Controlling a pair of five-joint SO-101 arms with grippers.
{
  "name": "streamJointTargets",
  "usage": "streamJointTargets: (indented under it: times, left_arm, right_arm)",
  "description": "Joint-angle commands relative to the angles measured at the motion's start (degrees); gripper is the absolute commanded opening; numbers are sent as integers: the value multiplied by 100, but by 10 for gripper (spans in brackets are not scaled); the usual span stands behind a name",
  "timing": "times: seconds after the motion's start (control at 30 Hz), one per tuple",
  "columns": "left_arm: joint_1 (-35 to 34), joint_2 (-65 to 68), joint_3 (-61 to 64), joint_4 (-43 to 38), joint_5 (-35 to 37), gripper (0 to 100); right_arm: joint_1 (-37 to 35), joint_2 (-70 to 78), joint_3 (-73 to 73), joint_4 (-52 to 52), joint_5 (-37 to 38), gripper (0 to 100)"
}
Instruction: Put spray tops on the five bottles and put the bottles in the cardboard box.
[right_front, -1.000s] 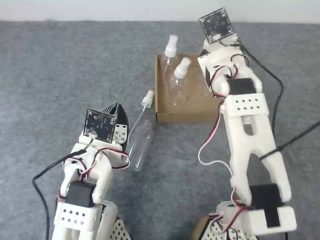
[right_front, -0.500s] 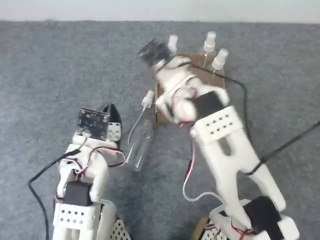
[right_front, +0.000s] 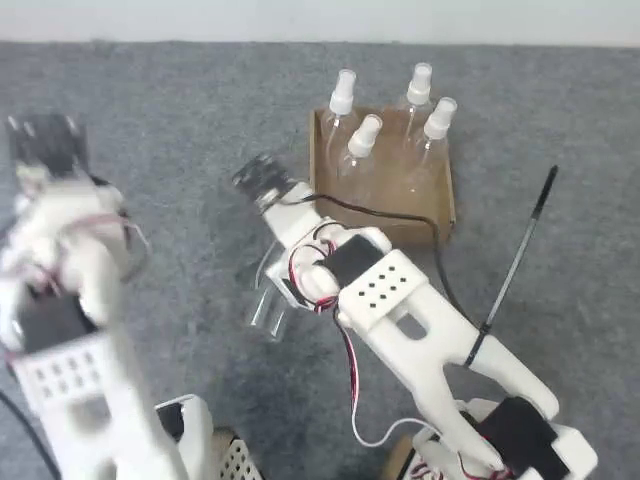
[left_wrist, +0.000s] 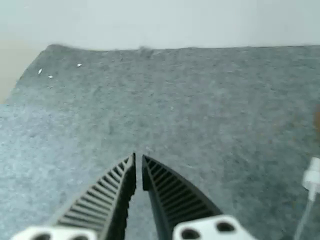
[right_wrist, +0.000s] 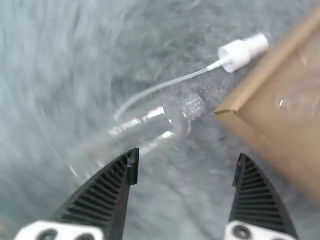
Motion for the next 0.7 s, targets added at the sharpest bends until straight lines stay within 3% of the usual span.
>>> streamJointTargets:
  times: [0.0, 0.2, 0.67]
  left_arm:
    - [-290, 1336, -1103, 44, -105, 15]
    - [-273, 2127, -1402, 35, -114, 15]
    - [-281, 2180, -1323, -158, -123, 15]
  right_arm:
    - [-330, -365, -62, -233, -1670, 256]
    - [-716, -163, -53, -558, -2743, 256]
    - [-813, 1262, -369, -796, -3692, 257]
